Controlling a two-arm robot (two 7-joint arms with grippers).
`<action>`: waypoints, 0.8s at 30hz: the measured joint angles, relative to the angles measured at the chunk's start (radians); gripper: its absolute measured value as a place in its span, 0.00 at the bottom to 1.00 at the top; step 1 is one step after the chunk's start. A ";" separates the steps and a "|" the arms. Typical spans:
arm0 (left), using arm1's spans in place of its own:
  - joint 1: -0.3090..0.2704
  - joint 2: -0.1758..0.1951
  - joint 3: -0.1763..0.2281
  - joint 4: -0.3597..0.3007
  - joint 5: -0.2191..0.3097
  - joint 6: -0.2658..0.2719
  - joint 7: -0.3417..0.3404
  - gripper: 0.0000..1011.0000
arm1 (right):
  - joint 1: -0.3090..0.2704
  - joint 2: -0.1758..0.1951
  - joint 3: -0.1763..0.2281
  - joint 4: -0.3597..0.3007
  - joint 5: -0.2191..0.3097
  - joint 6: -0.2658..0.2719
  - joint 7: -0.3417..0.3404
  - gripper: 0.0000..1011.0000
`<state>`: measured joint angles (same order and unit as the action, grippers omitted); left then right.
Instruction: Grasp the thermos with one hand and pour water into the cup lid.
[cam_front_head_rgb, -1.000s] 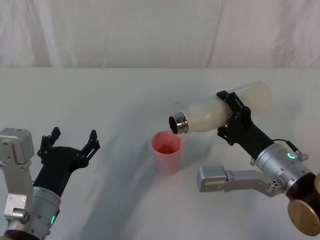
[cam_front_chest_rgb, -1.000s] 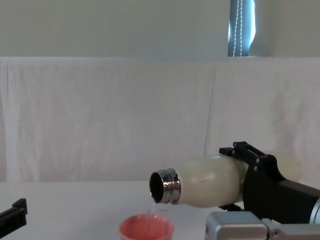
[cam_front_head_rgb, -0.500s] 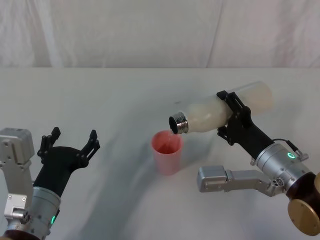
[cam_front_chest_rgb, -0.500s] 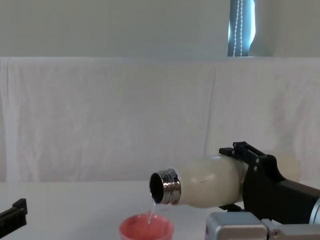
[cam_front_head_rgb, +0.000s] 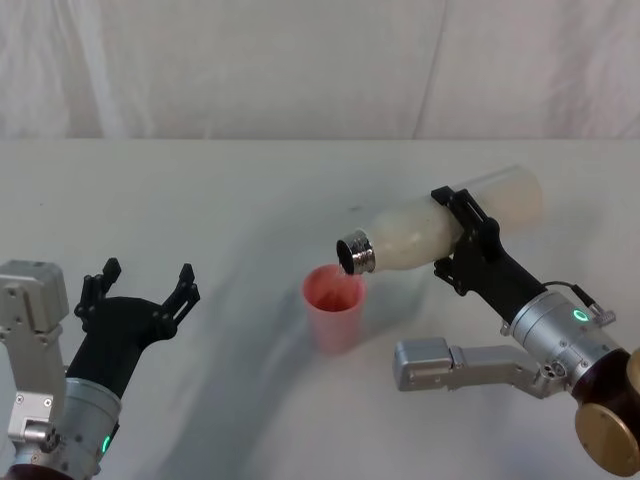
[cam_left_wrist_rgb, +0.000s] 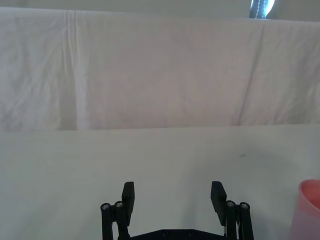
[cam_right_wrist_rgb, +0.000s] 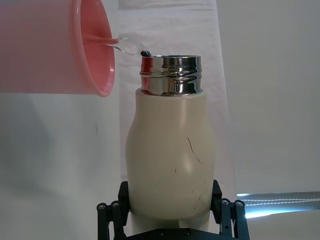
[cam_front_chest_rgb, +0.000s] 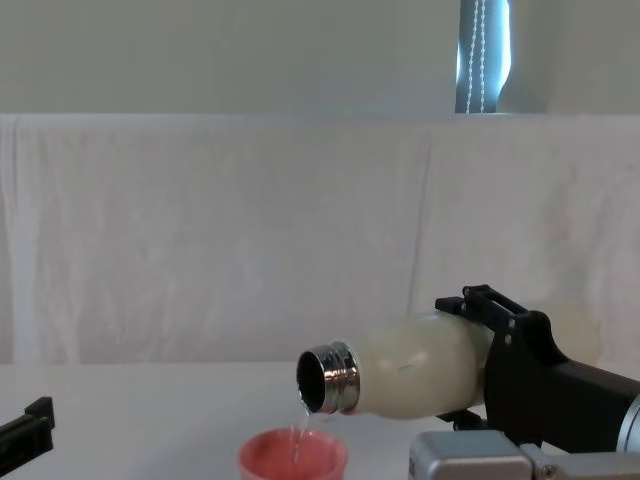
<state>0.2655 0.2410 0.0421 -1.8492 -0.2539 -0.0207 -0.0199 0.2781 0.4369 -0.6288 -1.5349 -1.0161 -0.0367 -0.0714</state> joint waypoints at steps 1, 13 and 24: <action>0.000 0.000 0.000 0.000 0.000 0.000 0.000 0.99 | 0.000 0.001 -0.001 0.000 -0.001 0.001 0.000 0.94; 0.000 0.000 0.000 0.000 0.000 0.000 0.000 0.99 | 0.002 0.006 -0.004 -0.002 -0.009 0.005 0.000 0.94; 0.000 0.000 0.000 0.000 0.000 0.000 0.000 0.99 | 0.004 0.008 -0.004 -0.004 -0.012 0.008 0.000 0.94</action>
<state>0.2655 0.2409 0.0422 -1.8492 -0.2538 -0.0208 -0.0199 0.2824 0.4454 -0.6328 -1.5389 -1.0281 -0.0283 -0.0714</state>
